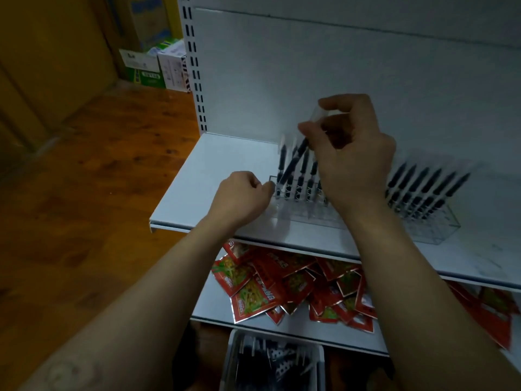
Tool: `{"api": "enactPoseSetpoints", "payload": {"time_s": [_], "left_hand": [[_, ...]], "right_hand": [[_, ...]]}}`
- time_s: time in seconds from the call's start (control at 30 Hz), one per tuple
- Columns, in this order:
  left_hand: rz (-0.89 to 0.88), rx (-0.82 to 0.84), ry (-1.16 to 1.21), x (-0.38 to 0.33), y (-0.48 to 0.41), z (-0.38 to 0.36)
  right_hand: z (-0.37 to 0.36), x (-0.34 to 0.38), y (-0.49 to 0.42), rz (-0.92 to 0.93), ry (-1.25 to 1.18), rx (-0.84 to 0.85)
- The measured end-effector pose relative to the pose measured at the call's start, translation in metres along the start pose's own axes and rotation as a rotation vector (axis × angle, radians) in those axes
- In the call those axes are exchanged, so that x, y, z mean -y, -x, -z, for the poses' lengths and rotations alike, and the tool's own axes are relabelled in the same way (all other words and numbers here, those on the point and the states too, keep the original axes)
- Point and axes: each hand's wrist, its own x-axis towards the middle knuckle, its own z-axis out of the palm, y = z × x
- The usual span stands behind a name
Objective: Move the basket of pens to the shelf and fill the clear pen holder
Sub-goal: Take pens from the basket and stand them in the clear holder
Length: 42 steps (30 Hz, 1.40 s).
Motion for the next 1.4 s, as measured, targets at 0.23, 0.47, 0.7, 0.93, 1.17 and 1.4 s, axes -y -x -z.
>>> {"api": "enactPoseSetpoints", "payload": {"time_s": [0.23,0.47,0.7,0.93,1.17,1.4], "left_hand": [[0.111,0.147,0.099,0.000,-0.016,0.004],[0.116,0.184,0.113,0.002,-0.012,0.007],[0.089,0.129,0.125,0.008,-0.002,0.009],[0.041,0.055,0.135,0.007,0.028,0.010],[0.048,0.004,0.150,0.016,0.082,0.015],[0.029,0.045,0.125,0.023,0.128,0.003]], "right_hand": [[-0.017,-0.010,0.001,0.001,0.017,-0.004],[-0.022,-0.014,0.009,-0.012,0.030,0.004],[-0.021,-0.012,0.026,-0.014,0.190,0.328],[0.008,0.002,0.051,-0.213,0.147,0.488],[0.031,0.009,0.081,-0.318,0.055,0.447],[0.042,0.013,0.122,-0.392,0.179,0.662]]}}
